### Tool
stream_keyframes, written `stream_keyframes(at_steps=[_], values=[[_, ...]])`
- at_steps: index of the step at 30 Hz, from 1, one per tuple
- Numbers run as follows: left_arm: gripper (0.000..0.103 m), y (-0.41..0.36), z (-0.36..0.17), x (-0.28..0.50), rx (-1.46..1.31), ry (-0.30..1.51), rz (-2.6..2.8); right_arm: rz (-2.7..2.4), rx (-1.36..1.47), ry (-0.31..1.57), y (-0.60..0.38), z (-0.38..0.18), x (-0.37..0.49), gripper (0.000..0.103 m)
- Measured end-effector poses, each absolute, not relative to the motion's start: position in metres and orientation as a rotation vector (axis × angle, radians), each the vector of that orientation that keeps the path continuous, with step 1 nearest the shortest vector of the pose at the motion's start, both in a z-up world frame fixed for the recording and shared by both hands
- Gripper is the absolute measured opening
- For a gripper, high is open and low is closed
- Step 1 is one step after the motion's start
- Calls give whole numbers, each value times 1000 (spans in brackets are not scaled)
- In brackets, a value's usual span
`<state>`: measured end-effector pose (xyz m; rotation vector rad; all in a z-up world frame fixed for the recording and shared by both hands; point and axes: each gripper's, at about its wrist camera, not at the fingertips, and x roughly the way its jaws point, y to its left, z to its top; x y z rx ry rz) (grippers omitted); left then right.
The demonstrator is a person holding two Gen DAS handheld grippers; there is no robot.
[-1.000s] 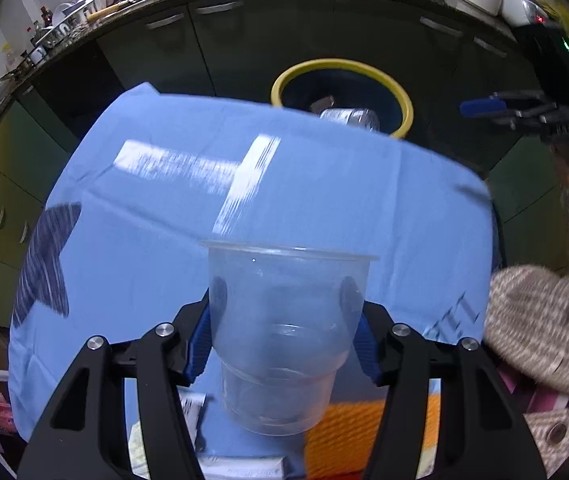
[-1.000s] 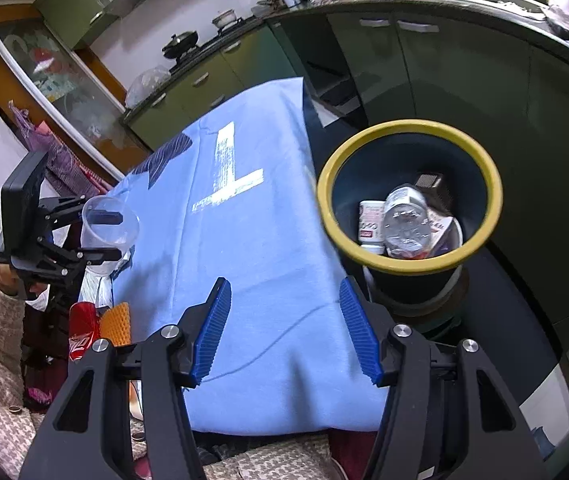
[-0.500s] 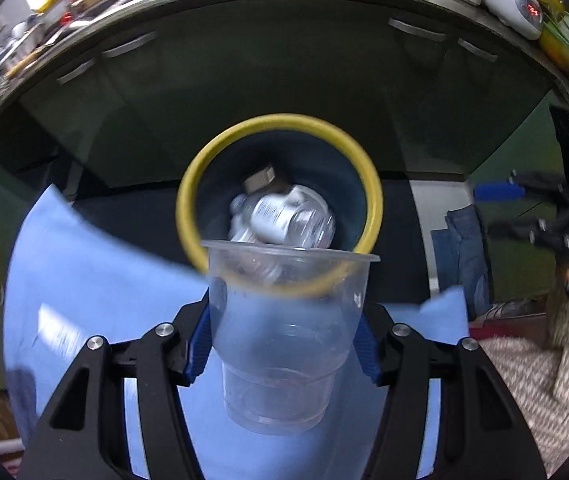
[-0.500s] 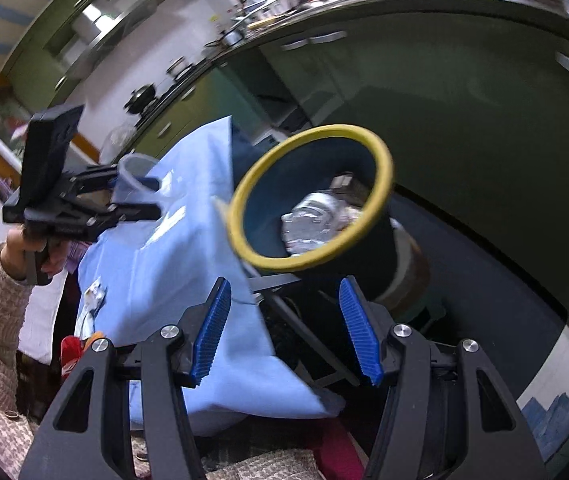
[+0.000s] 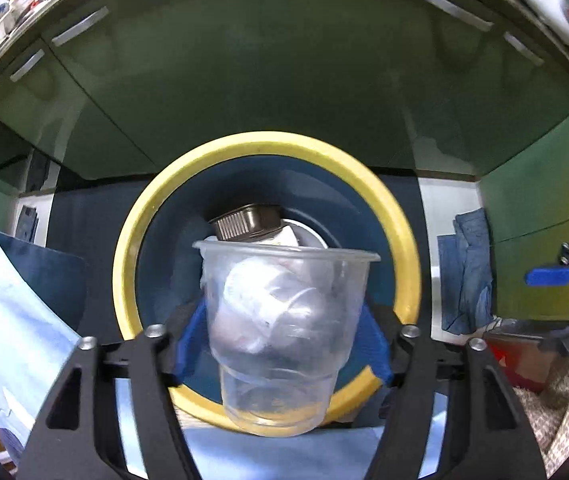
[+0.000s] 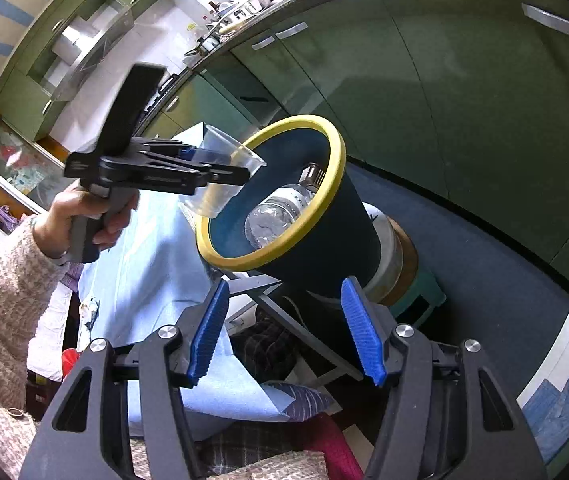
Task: Collect trash
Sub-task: 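Carry the plastic cup over the bin and open the left tool, then grasp the snack wrapper on the cloth with the right tool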
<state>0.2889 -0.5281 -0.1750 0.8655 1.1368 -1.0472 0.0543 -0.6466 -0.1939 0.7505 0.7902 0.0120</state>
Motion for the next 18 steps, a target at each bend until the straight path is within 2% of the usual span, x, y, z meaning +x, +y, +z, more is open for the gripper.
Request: stream_keyframes(at_steps=[5, 8, 10, 12, 18], values=[[70, -521, -164, 285, 854, 1139, -1038, 19, 742, 783, -641, -188, 53, 59], [72, -509, -140, 275, 846, 1098, -1043, 24, 729, 774, -637, -183, 51, 59], [75, -492, -113, 266, 822, 1056, -1054, 36, 714, 769, -630, -177, 52, 59], [84, -472, -86, 258, 792, 1015, -1064, 51, 699, 766, -625, -172, 52, 61], [89, -368, -9, 235, 639, 889, -1035, 98, 624, 777, -593, -154, 63, 61]])
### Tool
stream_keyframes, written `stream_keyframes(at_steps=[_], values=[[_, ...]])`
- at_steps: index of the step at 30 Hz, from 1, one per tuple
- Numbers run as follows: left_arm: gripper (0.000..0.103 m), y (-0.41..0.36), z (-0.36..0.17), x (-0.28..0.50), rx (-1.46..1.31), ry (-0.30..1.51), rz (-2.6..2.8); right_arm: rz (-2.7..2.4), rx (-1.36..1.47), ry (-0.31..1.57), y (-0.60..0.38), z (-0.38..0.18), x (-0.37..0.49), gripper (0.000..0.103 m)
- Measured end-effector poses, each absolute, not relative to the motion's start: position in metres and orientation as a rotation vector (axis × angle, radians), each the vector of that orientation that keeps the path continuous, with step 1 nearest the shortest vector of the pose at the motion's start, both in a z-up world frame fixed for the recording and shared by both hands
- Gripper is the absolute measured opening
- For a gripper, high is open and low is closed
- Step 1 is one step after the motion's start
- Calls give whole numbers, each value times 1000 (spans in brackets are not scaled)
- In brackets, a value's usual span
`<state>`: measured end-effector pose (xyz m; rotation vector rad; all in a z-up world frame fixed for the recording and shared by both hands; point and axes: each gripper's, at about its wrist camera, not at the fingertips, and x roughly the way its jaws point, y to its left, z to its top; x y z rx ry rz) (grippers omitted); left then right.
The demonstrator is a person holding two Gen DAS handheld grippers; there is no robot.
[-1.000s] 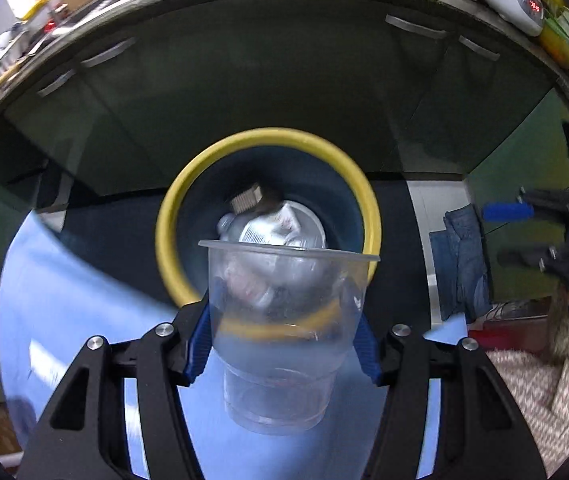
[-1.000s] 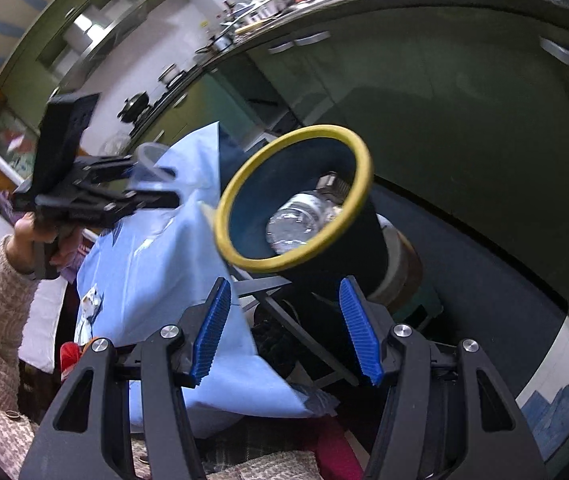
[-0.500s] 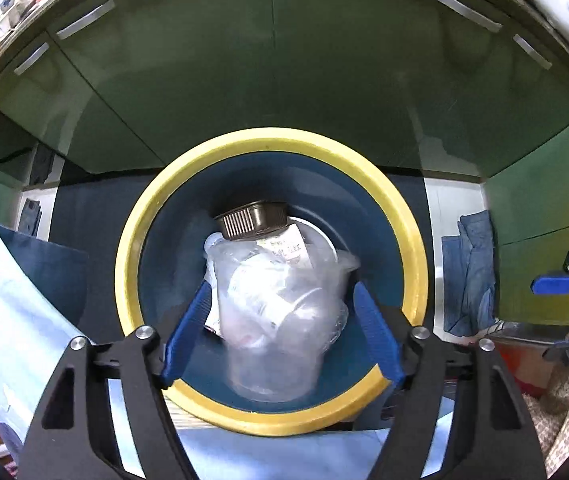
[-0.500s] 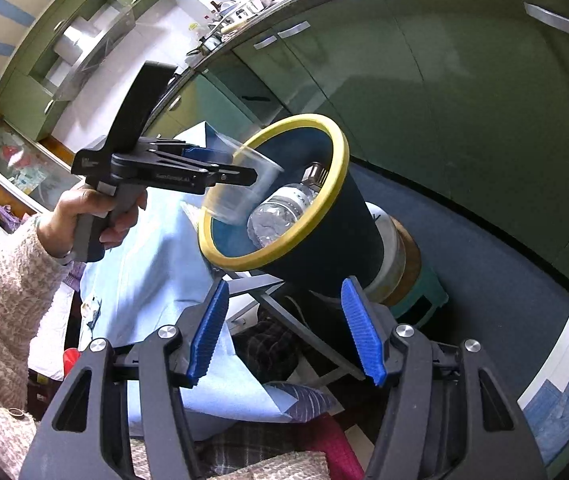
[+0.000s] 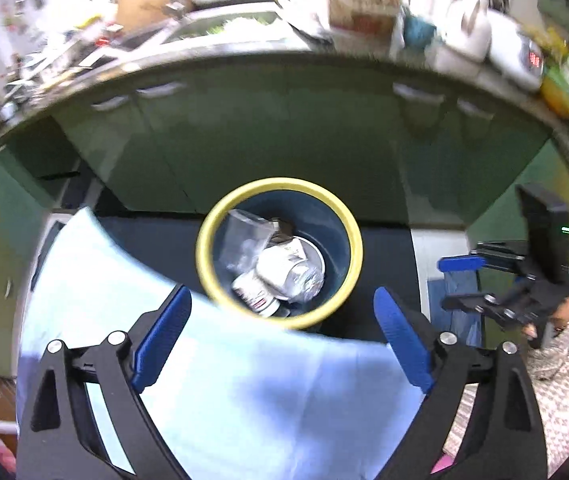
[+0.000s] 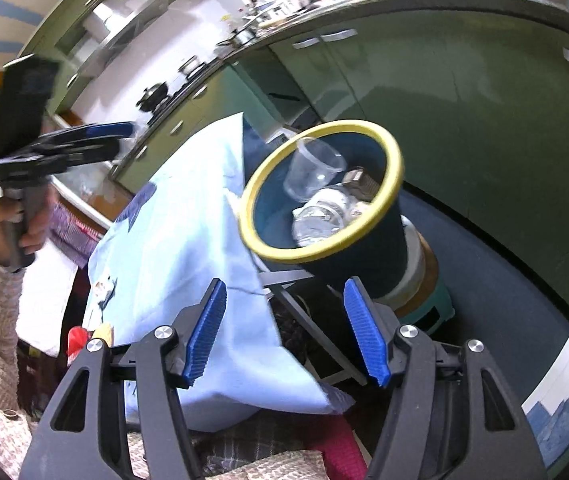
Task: Collect trash
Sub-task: 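Grasp the snack wrapper on the cloth with the right tool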
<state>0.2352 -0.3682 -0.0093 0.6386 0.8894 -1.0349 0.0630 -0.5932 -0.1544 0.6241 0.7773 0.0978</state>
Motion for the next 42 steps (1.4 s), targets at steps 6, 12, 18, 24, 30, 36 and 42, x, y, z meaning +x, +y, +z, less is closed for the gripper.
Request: stream_keyframes(at_steps=[6, 12, 18, 24, 30, 36, 42], values=[[92, -229, 35, 226, 417, 767, -909, 156, 530, 793, -548, -135, 76, 62], [94, -87, 34, 222, 145, 618, -703, 246, 390, 861, -481, -116, 105, 63], [96, 22, -2, 232, -52, 485, -456, 385, 231, 906, -398, -89, 142, 63], [96, 77, -45, 263, -148, 468, -272, 573, 158, 998, -306, -79, 203, 63], [96, 113, -75, 277, -215, 474, -144, 685, 104, 1135, -227, -96, 265, 62], [96, 120, -81, 273, -244, 476, -122, 659, 81, 1223, -193, -122, 313, 50], [96, 114, -85, 275, -234, 491, -146, 638, 111, 1262, -180, -138, 340, 40]])
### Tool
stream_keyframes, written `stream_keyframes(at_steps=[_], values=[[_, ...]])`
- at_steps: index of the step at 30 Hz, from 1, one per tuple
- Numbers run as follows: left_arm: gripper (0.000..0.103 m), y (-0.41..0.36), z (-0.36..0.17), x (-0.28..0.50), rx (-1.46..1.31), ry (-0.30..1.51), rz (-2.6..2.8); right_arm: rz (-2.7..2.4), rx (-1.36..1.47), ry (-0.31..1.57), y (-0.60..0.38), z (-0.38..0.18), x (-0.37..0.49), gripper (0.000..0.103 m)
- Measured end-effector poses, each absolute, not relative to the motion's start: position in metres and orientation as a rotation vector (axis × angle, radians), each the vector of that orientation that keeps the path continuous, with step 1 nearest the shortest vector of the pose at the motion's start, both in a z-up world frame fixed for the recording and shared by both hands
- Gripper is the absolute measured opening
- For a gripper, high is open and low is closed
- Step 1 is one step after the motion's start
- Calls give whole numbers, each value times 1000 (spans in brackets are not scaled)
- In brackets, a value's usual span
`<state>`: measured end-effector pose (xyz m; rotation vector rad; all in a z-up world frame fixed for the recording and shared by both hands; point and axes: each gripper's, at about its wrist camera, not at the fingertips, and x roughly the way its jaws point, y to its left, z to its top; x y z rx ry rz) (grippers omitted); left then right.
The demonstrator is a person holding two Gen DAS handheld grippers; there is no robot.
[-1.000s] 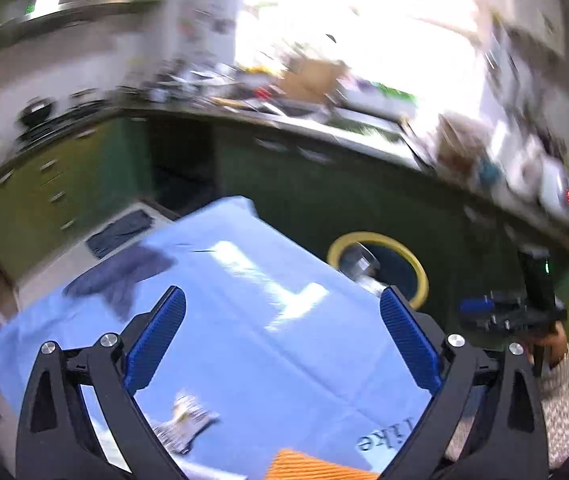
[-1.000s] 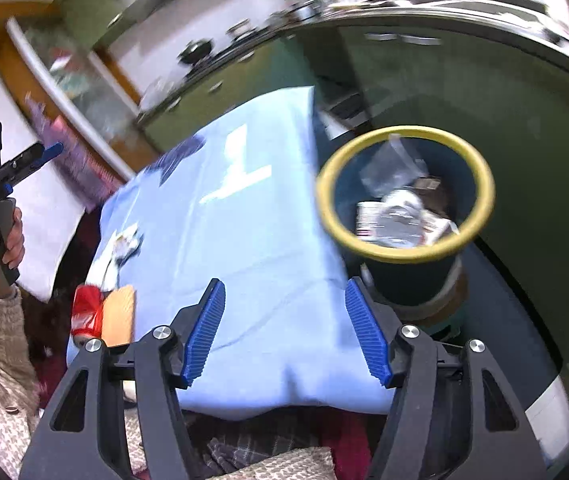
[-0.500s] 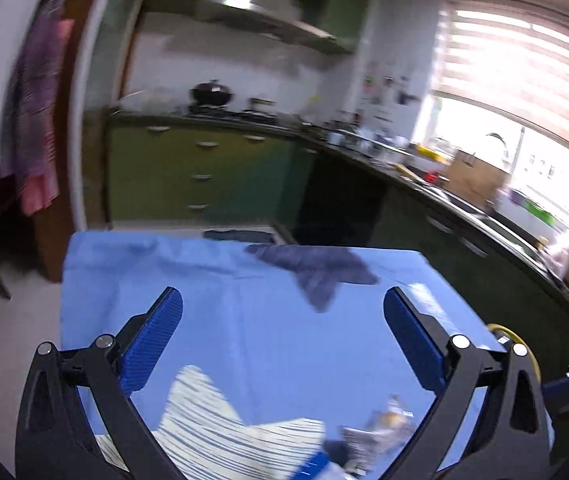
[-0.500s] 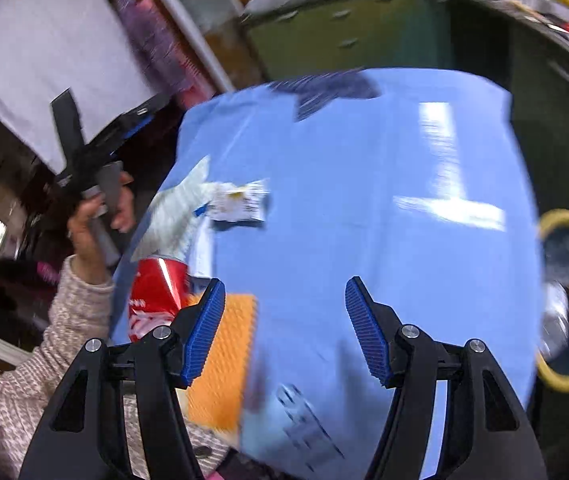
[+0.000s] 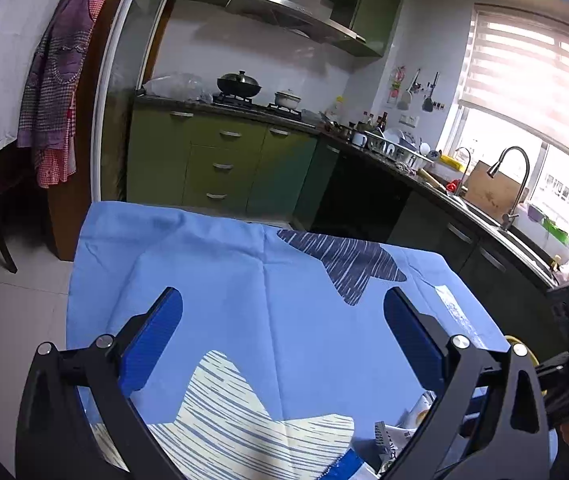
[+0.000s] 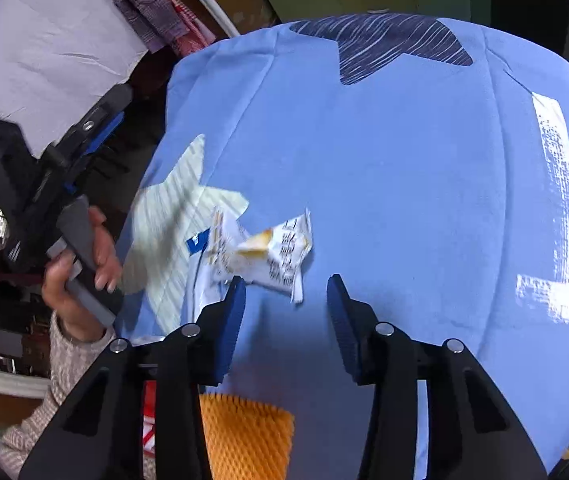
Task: Collect trash
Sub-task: 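Grasp the snack wrapper on the cloth with the right tool, then carry the snack wrapper over the bin and release it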
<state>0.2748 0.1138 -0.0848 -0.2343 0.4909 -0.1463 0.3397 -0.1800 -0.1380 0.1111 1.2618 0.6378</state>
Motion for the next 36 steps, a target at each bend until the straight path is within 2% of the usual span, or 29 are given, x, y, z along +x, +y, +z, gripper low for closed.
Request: stream_keyframes(at_steps=[4, 15, 16, 20, 36], values=[[96, 114, -85, 274, -231, 484, -141, 600, 136, 1272, -183, -144, 353, 32], [96, 111, -85, 276, -230, 494, -149, 637, 211, 1345, -181, -164, 363, 25], [96, 109, -85, 276, -224, 495, -151, 646, 229, 1357, -180, -168, 365, 23], [96, 105, -85, 276, -207, 495, -153, 691, 274, 1360, -179, -172, 365, 3], [96, 102, -88, 278, -203, 511, -155, 582, 157, 1152, -229, -104, 338, 2]])
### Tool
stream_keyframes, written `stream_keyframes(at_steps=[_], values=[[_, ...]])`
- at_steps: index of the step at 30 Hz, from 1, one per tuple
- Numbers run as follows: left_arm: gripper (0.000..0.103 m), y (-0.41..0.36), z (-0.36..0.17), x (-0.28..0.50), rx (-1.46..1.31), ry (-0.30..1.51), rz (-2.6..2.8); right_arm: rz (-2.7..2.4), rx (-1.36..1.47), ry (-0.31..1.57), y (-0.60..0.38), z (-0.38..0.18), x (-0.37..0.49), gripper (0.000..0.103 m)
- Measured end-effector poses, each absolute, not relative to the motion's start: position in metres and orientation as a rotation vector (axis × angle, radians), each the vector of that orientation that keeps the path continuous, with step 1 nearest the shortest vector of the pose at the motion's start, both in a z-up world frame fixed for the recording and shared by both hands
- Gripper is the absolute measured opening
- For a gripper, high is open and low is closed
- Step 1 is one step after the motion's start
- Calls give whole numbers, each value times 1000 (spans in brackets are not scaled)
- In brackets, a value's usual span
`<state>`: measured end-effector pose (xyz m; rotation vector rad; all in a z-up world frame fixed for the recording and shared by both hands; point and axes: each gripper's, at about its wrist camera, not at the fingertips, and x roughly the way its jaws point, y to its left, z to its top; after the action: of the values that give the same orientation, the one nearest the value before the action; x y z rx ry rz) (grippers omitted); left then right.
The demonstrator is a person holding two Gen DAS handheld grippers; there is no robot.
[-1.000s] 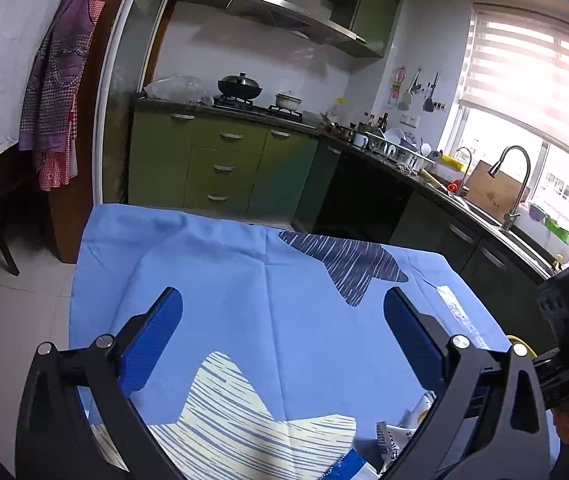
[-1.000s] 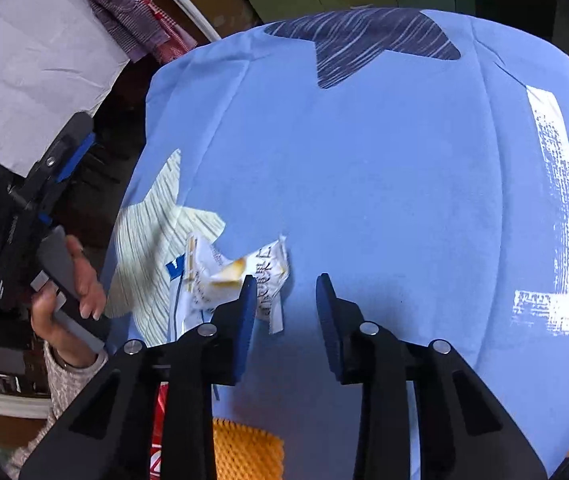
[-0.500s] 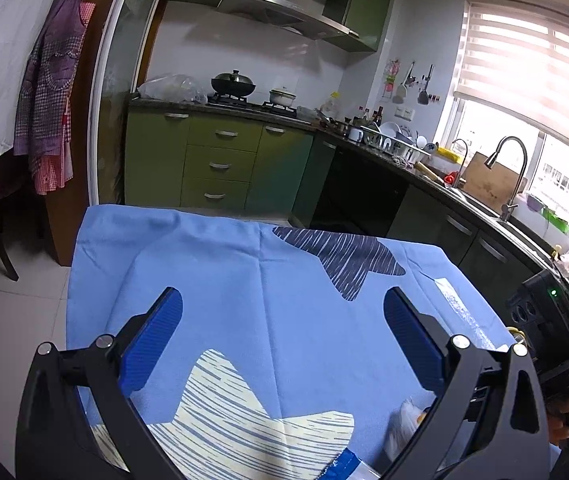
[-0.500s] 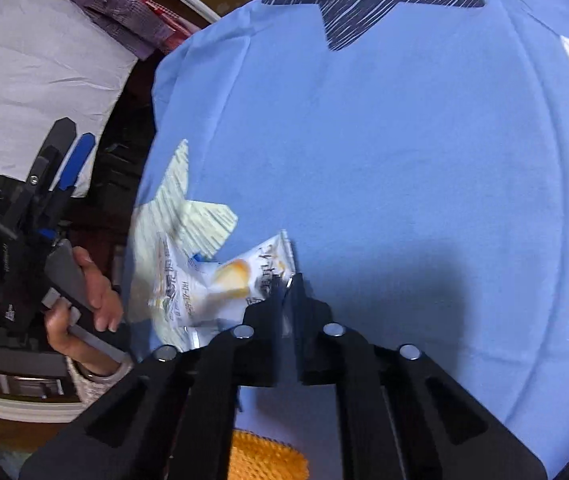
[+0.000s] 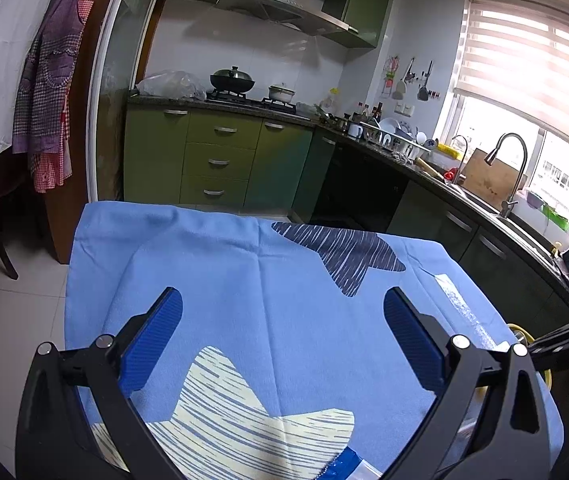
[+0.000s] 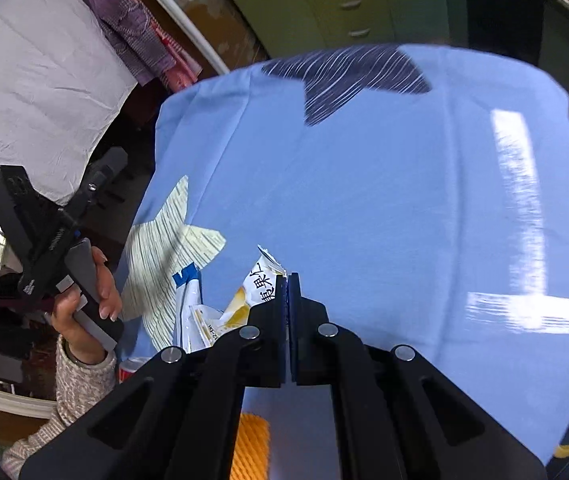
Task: Collect trash
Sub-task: 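Carry the snack wrapper over the bin and release it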
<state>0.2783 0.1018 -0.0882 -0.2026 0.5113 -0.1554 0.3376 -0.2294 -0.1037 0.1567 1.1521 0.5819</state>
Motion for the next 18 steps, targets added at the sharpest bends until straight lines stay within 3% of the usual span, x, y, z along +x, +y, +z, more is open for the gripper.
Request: stream_keyframes(at_steps=[7, 18], values=[[96, 99, -91, 278, -186, 516, -154, 485, 146, 1072, -285, -73, 317, 2], [96, 91, -96, 280, -157, 533, -157, 38, 303, 999, -495, -60, 285, 2]])
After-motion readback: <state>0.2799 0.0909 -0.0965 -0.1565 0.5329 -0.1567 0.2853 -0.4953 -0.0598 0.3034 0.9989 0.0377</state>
